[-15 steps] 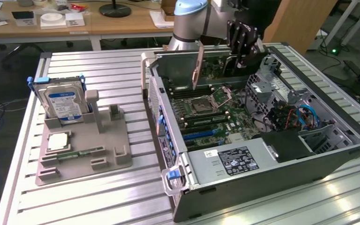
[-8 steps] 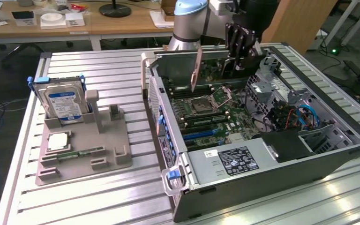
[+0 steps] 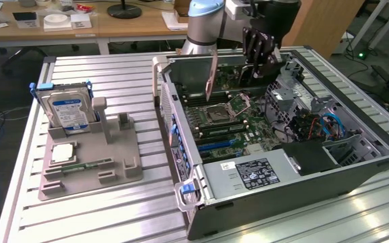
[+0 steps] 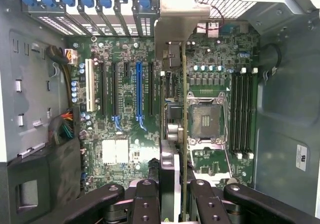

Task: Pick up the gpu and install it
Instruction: 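Insert the gpu into the slot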

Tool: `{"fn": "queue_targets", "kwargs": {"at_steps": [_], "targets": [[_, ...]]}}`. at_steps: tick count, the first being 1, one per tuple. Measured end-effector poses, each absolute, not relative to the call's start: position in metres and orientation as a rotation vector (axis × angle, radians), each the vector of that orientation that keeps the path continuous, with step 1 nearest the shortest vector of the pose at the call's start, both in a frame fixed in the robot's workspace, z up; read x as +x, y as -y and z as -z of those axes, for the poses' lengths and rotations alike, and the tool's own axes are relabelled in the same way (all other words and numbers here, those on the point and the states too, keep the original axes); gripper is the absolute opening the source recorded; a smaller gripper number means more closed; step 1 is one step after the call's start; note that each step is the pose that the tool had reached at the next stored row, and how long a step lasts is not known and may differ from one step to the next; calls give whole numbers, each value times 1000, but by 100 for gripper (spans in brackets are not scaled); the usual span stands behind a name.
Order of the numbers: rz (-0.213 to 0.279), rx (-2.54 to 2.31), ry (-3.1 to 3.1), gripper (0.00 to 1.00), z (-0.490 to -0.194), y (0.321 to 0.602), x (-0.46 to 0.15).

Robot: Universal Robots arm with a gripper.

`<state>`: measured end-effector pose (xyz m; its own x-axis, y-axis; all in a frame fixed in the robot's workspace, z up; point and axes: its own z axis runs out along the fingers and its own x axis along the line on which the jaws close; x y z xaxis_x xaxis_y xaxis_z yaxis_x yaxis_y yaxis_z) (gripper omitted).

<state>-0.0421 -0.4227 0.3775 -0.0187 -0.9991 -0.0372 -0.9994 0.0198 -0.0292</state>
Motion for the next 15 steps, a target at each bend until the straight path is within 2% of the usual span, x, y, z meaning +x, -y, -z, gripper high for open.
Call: {"fn": "queue_targets", "kwargs": {"at_steps": [15], "targets": [[-9,-2169,-2211,28,-367,430,-42]]}}
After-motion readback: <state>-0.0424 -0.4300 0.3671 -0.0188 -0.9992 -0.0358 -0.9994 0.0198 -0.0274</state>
